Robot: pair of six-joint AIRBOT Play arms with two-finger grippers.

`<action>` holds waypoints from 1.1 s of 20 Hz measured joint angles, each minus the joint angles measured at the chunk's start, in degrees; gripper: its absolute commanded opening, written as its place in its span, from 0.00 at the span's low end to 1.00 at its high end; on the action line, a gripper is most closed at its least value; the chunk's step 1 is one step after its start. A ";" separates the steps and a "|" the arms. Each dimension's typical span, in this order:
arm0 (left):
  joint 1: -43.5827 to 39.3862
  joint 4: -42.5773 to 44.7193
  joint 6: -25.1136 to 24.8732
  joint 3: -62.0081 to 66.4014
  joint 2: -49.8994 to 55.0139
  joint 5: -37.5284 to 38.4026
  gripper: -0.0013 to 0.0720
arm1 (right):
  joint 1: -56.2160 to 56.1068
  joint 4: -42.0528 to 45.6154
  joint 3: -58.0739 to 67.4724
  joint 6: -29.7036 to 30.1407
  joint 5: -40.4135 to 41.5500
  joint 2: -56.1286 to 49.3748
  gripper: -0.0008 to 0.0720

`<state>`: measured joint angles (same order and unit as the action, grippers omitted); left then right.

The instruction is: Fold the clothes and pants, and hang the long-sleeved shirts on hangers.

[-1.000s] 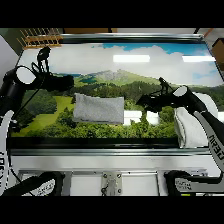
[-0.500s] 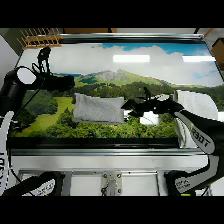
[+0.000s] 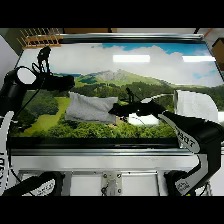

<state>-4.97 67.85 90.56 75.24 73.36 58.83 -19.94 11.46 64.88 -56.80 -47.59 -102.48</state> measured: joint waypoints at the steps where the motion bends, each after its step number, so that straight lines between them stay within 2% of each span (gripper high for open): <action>1: 0.00 0.00 0.02 0.00 0.02 0.04 0.03 | 0.33 1.70 1.57 0.02 -0.79 0.31 0.05; 3: 0.00 0.02 0.07 0.00 0.02 0.04 0.03 | 2.64 8.37 6.01 -3.06 -2.67 2.08 0.05; 7: 0.00 0.04 0.17 0.00 0.02 0.07 0.03 | 12.41 31.21 18.16 -16.68 -10.78 8.13 0.05; 10: 0.00 0.04 0.15 0.00 0.02 0.04 0.03 | 22.18 42.45 25.99 -24.28 -15.93 12.04 0.05; 14: 0.00 0.04 0.13 0.00 0.02 0.04 0.03 | 35.15 48.63 31.08 -29.44 -18.91 15.93 0.05; 22: 0.00 0.04 -0.02 0.00 0.02 0.04 0.03 | 51.71 50.99 32.61 -34.16 -23.85 25.11 0.05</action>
<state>-4.97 67.90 90.54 75.24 73.38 58.87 31.77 62.46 97.49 -90.96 -71.44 -77.36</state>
